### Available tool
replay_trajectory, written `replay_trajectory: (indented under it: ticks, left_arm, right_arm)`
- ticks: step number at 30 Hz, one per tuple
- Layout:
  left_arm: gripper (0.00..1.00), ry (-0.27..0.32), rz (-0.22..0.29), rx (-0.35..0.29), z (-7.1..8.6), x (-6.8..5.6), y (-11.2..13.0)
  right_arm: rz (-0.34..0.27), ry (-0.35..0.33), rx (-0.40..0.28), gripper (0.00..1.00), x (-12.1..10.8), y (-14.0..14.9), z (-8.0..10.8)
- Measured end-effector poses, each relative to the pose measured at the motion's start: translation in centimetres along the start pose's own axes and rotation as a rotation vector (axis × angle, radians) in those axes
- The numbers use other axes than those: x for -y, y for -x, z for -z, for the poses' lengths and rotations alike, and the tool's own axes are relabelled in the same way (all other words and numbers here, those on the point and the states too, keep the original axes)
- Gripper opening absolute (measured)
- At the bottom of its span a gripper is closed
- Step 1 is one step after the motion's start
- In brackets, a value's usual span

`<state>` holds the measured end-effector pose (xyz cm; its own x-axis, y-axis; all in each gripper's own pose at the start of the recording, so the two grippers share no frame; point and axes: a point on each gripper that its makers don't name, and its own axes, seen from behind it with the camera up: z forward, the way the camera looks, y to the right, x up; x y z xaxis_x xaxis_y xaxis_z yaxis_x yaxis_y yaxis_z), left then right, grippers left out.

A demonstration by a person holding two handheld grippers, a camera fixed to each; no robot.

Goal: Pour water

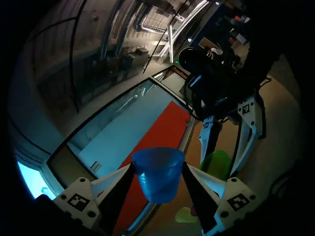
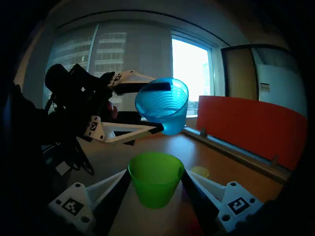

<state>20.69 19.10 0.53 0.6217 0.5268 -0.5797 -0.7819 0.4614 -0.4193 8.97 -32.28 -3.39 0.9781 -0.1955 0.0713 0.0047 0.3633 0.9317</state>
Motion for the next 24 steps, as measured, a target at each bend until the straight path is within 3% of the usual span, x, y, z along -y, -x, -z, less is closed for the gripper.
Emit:
replay_trajectory:
  ticks: [14,24]
  left_arm:
    - [0.84,0.002,-0.029,0.007,-0.40,-0.19,0.54]
    - [0.84,0.003,-0.084,0.001,-0.36,-0.30,0.18]
  right_arm:
    - [0.001,0.000,-0.001,0.92,-0.16,0.00,0.01]
    - [0.004,0.004,-0.002,0.91,-0.27,0.01,-0.04]
